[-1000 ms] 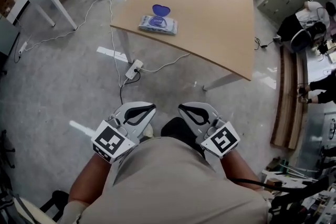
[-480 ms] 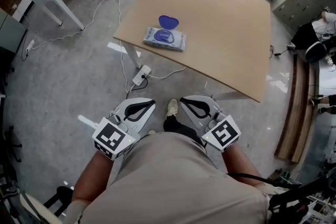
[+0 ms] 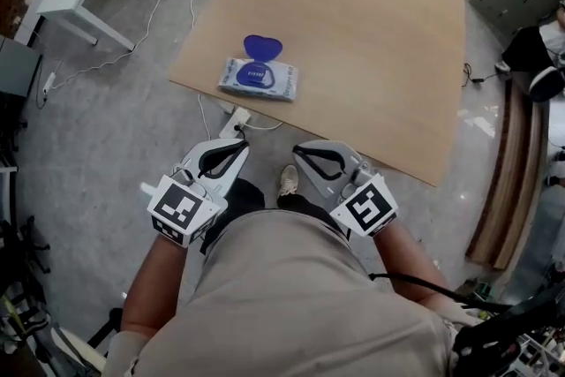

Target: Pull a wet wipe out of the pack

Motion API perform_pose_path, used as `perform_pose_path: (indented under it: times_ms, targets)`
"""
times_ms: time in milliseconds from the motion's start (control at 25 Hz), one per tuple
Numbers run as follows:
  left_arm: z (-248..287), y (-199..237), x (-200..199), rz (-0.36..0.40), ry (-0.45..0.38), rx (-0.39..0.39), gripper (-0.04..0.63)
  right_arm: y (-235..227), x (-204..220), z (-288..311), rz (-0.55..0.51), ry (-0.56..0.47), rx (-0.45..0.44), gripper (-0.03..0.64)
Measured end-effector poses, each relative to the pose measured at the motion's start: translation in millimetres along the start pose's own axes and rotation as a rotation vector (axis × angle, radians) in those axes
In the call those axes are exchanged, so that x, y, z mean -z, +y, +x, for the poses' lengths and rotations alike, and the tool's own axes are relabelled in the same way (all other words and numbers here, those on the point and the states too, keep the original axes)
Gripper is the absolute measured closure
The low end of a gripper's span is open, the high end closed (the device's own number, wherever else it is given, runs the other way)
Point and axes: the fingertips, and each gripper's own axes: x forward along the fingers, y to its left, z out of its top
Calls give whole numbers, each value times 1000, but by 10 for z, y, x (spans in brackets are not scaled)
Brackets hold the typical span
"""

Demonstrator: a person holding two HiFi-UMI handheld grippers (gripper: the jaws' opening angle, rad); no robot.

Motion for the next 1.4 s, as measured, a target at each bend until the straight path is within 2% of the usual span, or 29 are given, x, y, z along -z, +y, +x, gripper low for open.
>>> perform_pose_path:
  times_ms: [240, 480, 680, 960, 1200, 1400]
  targets:
    - [416, 616, 244, -7, 78, -26, 589, -390, 241, 300, 10, 55, 18, 614]
    - [916, 1317, 723, -21, 184, -7, 589, -733, 512, 741, 19, 142, 63, 614]
    - [1305, 1803, 1195, -58, 282, 14, 589, -935, 917, 1149, 66, 242, 85, 611]
    - [1665, 2095, 1654, -56, 393, 94, 589, -1122, 1328, 1585, 130, 355, 99, 597]
    - [1816, 2228, 1743, -31, 416, 155, 589, -1283, 1514, 1865, 154, 415, 123, 597]
    - [1879, 2261, 1841, -42, 429, 186, 589, -1372, 1688, 1955, 148, 478, 141, 595]
